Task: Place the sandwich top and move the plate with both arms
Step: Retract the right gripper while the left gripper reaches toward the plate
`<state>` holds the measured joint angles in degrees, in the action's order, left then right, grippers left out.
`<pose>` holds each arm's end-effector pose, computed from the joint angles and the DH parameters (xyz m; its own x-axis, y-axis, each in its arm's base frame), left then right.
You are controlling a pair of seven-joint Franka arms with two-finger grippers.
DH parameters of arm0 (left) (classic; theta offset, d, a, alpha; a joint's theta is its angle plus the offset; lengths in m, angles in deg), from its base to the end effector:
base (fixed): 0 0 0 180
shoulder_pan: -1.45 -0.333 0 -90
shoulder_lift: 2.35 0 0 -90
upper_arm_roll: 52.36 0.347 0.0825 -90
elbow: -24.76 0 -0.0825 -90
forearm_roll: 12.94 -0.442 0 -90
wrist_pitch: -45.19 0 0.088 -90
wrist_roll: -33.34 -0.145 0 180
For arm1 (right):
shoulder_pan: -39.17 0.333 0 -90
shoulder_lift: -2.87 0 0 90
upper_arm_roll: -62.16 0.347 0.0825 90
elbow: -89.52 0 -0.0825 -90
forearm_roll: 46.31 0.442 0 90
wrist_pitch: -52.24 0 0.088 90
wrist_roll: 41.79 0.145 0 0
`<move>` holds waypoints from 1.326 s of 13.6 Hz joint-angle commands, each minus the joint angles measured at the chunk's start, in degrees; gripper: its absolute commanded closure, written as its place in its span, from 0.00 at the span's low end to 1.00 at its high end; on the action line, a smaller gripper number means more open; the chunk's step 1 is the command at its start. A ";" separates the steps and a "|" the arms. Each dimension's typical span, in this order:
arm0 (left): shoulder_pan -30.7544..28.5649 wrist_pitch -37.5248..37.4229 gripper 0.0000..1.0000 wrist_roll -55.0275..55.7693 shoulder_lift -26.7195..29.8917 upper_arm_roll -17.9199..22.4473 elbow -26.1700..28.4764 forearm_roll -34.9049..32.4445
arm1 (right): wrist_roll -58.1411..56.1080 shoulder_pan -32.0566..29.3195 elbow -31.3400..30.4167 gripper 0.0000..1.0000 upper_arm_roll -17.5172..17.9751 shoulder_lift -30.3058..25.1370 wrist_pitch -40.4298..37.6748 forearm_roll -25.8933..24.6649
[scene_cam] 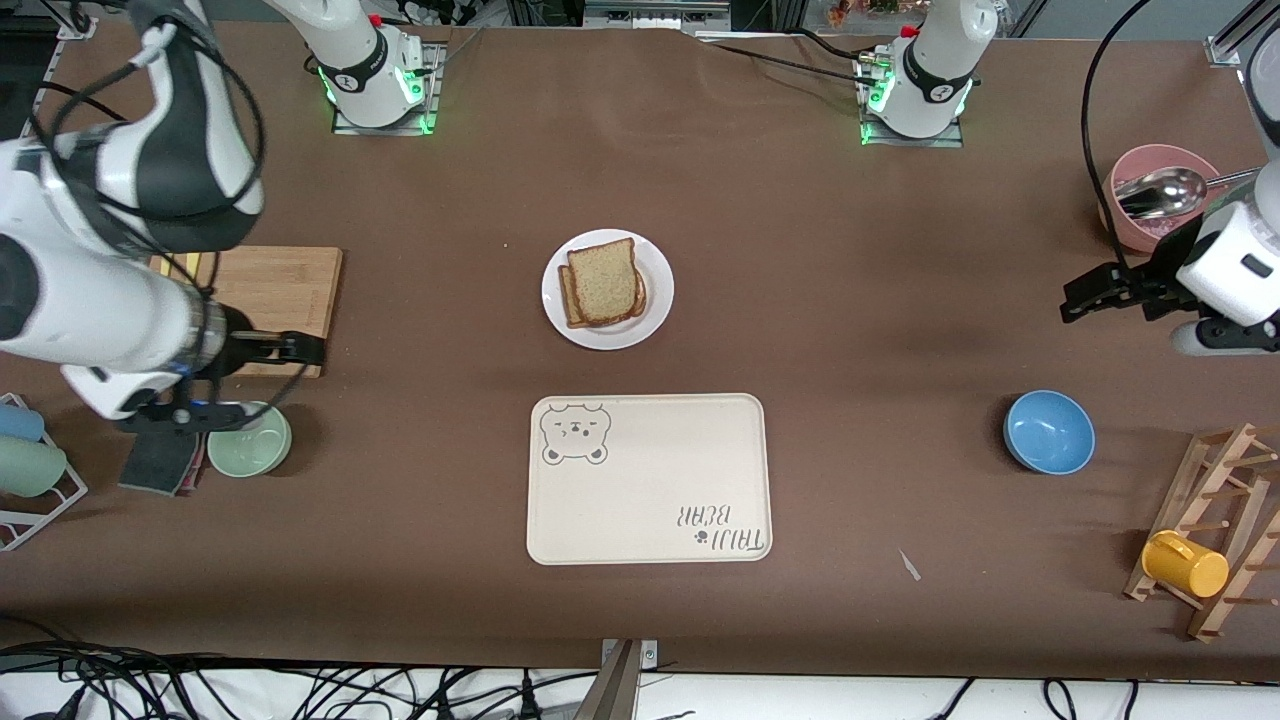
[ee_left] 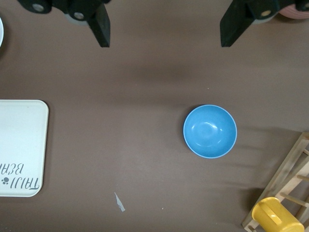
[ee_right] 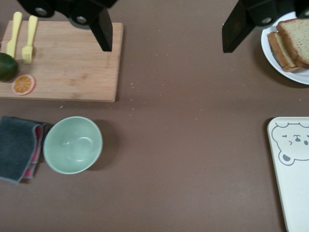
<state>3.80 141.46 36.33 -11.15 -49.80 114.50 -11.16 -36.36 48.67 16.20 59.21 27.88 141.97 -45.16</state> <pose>0.6661 -0.0034 0.5310 0.9974 0.0589 -0.0407 0.0599 -0.9980 0.0218 0.7301 0.0934 0.4740 0.9888 0.0199 -0.1482 0.0225 -0.9996 0.0160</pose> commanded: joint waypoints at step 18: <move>0.90 22.63 0.00 5.63 -12.21 -4.76 12.65 3.48 | -14.68 -12.58 -21.16 0.00 2.60 -26.42 1.59 -2.20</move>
<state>4.76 161.54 41.61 -22.64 -53.99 125.90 -10.00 -52.97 36.85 -3.60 61.15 2.51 143.33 -47.11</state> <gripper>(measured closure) 0.000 0.000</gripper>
